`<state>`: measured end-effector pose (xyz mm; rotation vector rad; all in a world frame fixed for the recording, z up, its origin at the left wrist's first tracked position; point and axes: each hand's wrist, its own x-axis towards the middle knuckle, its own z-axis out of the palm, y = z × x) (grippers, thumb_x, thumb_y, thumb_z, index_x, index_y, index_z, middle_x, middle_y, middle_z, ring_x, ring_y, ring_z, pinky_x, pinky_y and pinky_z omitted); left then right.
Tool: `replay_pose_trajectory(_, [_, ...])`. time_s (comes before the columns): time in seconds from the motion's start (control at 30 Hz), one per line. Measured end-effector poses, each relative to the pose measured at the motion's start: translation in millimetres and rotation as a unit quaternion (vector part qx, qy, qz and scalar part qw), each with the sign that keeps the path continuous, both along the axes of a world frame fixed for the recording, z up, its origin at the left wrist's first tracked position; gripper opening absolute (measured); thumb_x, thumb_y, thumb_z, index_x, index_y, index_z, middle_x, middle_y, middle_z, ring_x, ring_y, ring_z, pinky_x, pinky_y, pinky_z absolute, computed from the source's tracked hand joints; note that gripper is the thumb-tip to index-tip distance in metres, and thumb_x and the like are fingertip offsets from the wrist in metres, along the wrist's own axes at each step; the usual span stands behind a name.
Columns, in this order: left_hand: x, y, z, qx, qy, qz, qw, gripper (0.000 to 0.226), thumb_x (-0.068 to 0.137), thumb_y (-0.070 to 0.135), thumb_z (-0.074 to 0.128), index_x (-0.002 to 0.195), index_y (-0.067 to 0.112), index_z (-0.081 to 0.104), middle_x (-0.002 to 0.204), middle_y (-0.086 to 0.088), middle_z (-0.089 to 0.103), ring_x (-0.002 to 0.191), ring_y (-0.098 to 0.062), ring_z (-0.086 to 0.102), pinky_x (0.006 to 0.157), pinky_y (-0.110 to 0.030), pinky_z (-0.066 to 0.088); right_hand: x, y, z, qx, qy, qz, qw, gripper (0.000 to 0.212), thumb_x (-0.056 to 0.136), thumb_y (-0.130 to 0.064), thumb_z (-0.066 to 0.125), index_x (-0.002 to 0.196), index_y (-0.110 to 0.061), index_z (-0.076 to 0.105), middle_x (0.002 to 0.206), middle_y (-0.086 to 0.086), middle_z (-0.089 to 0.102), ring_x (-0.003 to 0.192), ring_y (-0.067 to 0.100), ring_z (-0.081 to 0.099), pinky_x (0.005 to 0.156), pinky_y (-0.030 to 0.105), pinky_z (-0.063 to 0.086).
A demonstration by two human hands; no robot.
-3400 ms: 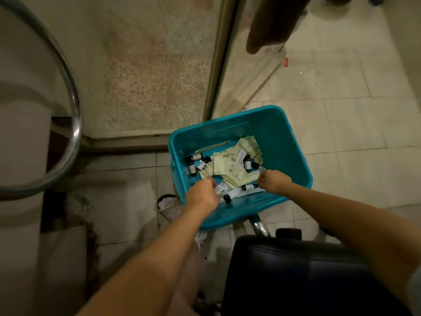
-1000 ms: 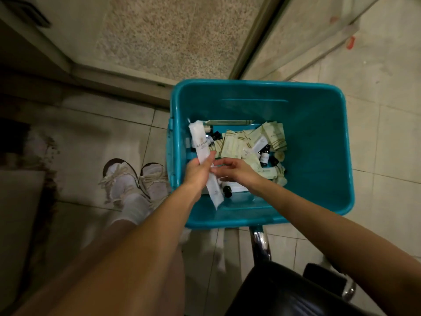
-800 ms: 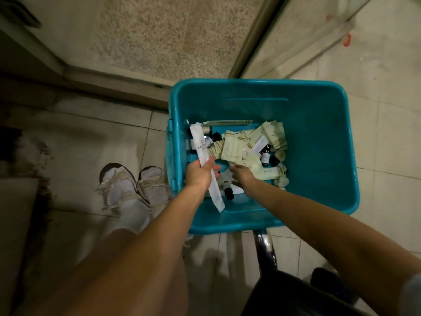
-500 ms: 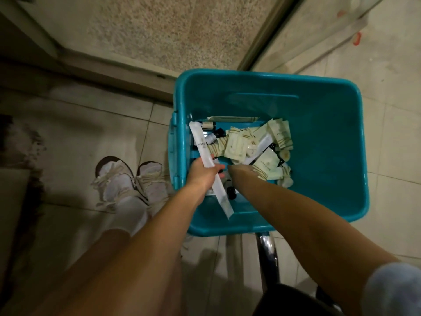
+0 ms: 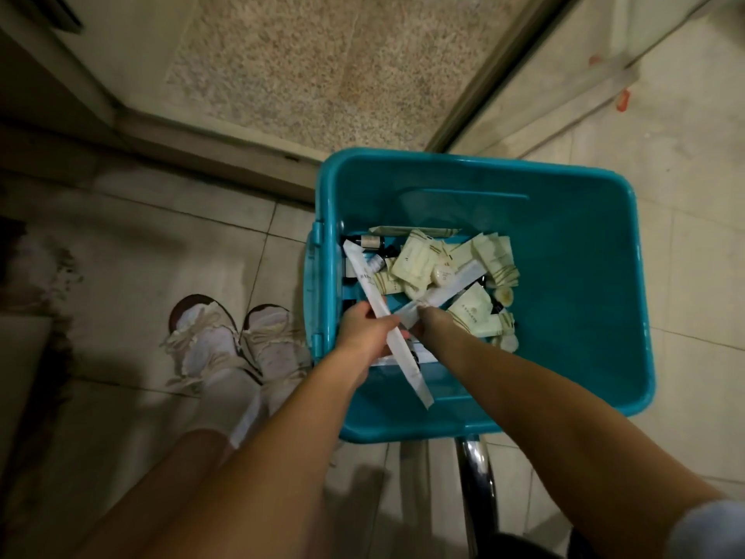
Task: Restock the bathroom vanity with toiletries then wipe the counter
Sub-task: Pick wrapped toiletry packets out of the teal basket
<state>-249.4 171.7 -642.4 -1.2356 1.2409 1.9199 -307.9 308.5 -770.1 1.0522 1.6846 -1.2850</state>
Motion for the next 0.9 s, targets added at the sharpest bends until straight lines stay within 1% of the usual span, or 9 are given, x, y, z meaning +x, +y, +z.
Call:
replay_pose_trajectory(0.13, [-0.8,1.0,14.2,-0.009,-0.006,-0.014,1.0,0.027,0.093,0.002,0.053,0.119,0.003,0.053,0.106,-0.017,0.062,0.084,-0.03,0.065,0.082,-0.04,0.053,-1.4,10.2,25.6,-0.017,0.004,-0.134,0.991,0.042,0.098,-0.006,0.039,0.14,0.001,0.036,0.143,0.016,0.041,0.121,0.034,0.05,0.088,0.032,0.052])
replay_pose_trajectory(0.27, [-4.8,6.3,37.1,-0.011,-0.011,-0.023,1.0,0.03,0.092,0.002,0.054,0.123,-0.001,0.053,0.107,-0.02,0.063,0.072,-0.025,0.063,0.08,-0.04,0.052,-5.2,31.4,53.0,-0.064,-0.005,-0.294,0.954,0.037,0.099,-0.011,0.044,0.137,-0.01,0.04,0.146,0.019,0.034,0.128,0.038,0.045,0.087,0.039,0.045])
replay_pose_trajectory(0.33, [-9.7,9.0,53.1,-0.02,0.005,-0.025,0.999,0.03,0.092,0.001,0.055,0.121,-0.001,0.054,0.11,-0.021,0.064,0.073,-0.026,0.063,0.081,-0.041,0.053,-5.7,38.2,75.7,-0.065,0.014,-0.275,0.959,0.021,0.1,-0.008,0.042,0.12,-0.008,0.048,0.145,0.022,0.034,0.127,0.041,0.044,0.093,0.04,0.043])
replay_pose_trajectory(0.4, [-17.3,10.3,73.6,-0.032,0.023,-0.019,0.999,0.027,0.092,0.002,0.055,0.118,0.0,0.056,0.098,-0.017,0.066,0.074,-0.028,0.064,0.077,-0.041,0.056,-6.0,47.1,99.5,-0.034,0.05,-0.212,0.975,0.018,0.098,-0.001,0.043,0.115,0.001,0.049,0.139,0.026,0.039,0.107,0.043,0.056,0.094,0.043,0.045])
replay_pose_trajectory(0.5, [-33.5,9.6,108.7,-0.059,0.062,-0.02,0.996,0.023,0.093,0.007,0.055,0.115,0.002,0.059,0.086,-0.014,0.066,0.064,-0.021,0.062,0.053,-0.027,0.055,-6.9,62.2,144.3,0.037,0.11,-0.051,0.992,0.036,0.093,-0.001,0.054,0.128,0.008,0.047,0.115,0.025,0.055,0.068,0.025,0.061,0.064,0.028,0.057])
replay_pose_trajectory(0.57, [-42.7,7.9,131.9,-0.078,0.097,-0.026,0.992,0.023,0.093,0.009,0.056,0.115,0.002,0.059,0.089,-0.013,0.066,0.066,-0.02,0.064,0.055,-0.028,0.053,-8.8,69.6,179.3,0.059,0.157,0.025,0.985,0.034,0.089,-0.005,0.062,0.12,0.005,0.054,0.098,0.02,0.062,0.058,0.016,0.066,0.049,0.02,0.052])
replay_pose_trajectory(0.7, [-46.4,0.8,178.7,-0.102,0.173,-0.035,0.979,0.027,0.089,0.005,0.059,0.117,0.005,0.059,0.099,-0.016,0.067,0.075,-0.022,0.065,0.066,-0.032,0.054,-19.7,72.1,254.6,0.102,0.282,0.09,0.95,0.025,0.081,-0.014,0.073,0.099,0.001,0.066,0.077,0.009,0.066,0.063,0.014,0.062,0.051,0.014,0.049])
replay_pose_trajectory(0.77, [-42.0,-2.9,197.5,-0.111,0.205,-0.03,0.972,0.028,0.085,0.001,0.063,0.111,0.008,0.061,0.1,-0.016,0.068,0.081,-0.023,0.064,0.069,-0.032,0.052,-27.5,68.1,288.5,0.101,0.327,0.089,0.936,0.026,0.078,-0.018,0.076,0.09,0.003,0.068,0.073,0.014,0.065,0.065,0.009,0.06,0.051,0.011,0.044])
replay_pose_trajectory(0.9, [-34.6,-7.7,235.0,-0.113,0.252,-0.029,0.961,0.031,0.079,-0.001,0.068,0.106,0.013,0.063,0.1,-0.014,0.069,0.088,-0.027,0.065,0.074,-0.035,0.053,-39.2,51.0,355.8,0.025,0.396,0.069,0.915,0.013,0.085,-0.019,0.068,0.089,-0.007,0.07,0.083,0.014,0.069,0.067,-0.001,0.062,0.063,0.016,0.048])
